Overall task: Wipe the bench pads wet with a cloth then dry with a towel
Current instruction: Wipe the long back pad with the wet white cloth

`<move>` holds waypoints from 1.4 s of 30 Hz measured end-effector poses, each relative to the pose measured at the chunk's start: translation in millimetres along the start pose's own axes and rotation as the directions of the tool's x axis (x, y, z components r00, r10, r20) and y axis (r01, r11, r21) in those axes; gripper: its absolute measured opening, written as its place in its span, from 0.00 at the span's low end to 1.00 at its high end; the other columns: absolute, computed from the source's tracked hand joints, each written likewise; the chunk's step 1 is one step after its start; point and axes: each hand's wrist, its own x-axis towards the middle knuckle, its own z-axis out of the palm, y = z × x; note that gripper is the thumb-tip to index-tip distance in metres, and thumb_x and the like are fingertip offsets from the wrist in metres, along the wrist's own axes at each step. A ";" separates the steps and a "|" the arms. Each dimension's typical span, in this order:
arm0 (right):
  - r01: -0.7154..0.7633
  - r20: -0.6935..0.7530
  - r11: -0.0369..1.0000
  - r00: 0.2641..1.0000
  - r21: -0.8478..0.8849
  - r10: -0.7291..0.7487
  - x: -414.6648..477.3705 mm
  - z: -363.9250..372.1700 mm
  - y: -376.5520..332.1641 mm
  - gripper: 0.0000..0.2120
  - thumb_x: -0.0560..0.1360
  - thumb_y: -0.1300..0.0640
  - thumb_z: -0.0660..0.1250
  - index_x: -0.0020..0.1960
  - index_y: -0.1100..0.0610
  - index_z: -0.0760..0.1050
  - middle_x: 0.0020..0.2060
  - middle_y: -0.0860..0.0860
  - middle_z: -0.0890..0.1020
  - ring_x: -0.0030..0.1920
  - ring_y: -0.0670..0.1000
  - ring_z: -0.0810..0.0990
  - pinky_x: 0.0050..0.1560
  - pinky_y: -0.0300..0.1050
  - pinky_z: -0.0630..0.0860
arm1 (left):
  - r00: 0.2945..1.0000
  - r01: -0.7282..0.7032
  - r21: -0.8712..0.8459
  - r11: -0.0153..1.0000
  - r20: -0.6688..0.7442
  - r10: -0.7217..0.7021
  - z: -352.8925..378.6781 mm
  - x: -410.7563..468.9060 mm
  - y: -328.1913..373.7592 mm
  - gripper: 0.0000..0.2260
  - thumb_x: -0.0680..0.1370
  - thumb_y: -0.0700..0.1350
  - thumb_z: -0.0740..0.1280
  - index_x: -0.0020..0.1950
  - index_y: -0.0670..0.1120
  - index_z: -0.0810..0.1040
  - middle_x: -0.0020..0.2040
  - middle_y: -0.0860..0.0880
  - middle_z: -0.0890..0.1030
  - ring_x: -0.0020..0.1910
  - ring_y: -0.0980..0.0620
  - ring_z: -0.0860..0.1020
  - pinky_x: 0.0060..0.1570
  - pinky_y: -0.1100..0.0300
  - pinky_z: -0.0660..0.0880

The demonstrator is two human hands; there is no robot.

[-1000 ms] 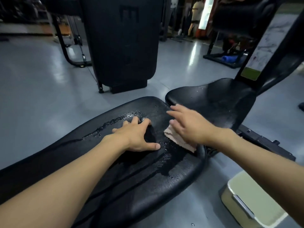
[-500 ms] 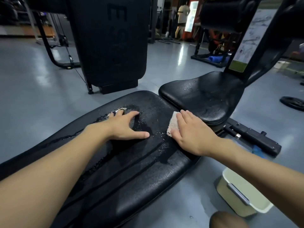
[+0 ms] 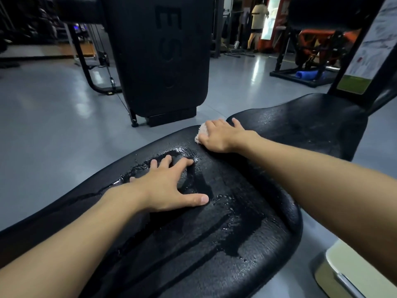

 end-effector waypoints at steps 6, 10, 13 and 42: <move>0.061 0.022 0.998 0.998 0.009 -0.061 14.2 -6.2 -3.7 0.31 0.81 0.39 0.43 0.81 0.51 0.53 0.81 0.49 0.54 0.81 0.52 0.44 0.76 0.66 0.37 | 1.000 0.013 -0.024 1.000 -0.005 -0.013 -2.7 6.1 -3.1 0.55 0.47 0.87 0.59 0.71 0.71 0.52 0.82 0.47 0.49 0.81 0.45 0.42 0.74 0.33 0.55; 0.116 0.013 0.993 0.993 -0.037 -0.115 -16.2 -2.5 5.8 0.32 0.82 0.39 0.42 0.82 0.53 0.48 0.82 0.49 0.47 0.80 0.49 0.41 0.77 0.62 0.36 | 1.000 -0.007 -0.036 0.999 -0.017 0.006 -3.8 6.1 -3.1 0.56 0.49 0.86 0.62 0.73 0.68 0.55 0.81 0.47 0.54 0.80 0.40 0.45 0.77 0.40 0.52; 0.143 0.027 0.988 0.990 -0.059 -0.142 -48.6 0.9 13.8 0.32 0.82 0.39 0.41 0.82 0.53 0.45 0.82 0.49 0.45 0.80 0.49 0.40 0.77 0.61 0.36 | 0.999 -0.007 -0.047 0.999 -0.037 0.006 -3.8 8.5 -7.0 0.54 0.50 0.85 0.63 0.73 0.67 0.57 0.78 0.48 0.59 0.79 0.40 0.51 0.76 0.41 0.55; 0.165 -0.086 0.986 0.982 -0.033 -0.167 -252.4 38.1 31.7 0.34 0.77 0.41 0.35 0.82 0.49 0.45 0.81 0.46 0.46 0.80 0.47 0.41 0.78 0.49 0.39 | 0.974 0.009 -0.110 0.994 -0.225 -0.033 7.4 -36.8 2.7 0.55 0.55 0.84 0.59 0.76 0.58 0.65 0.76 0.47 0.66 0.76 0.45 0.62 0.73 0.40 0.62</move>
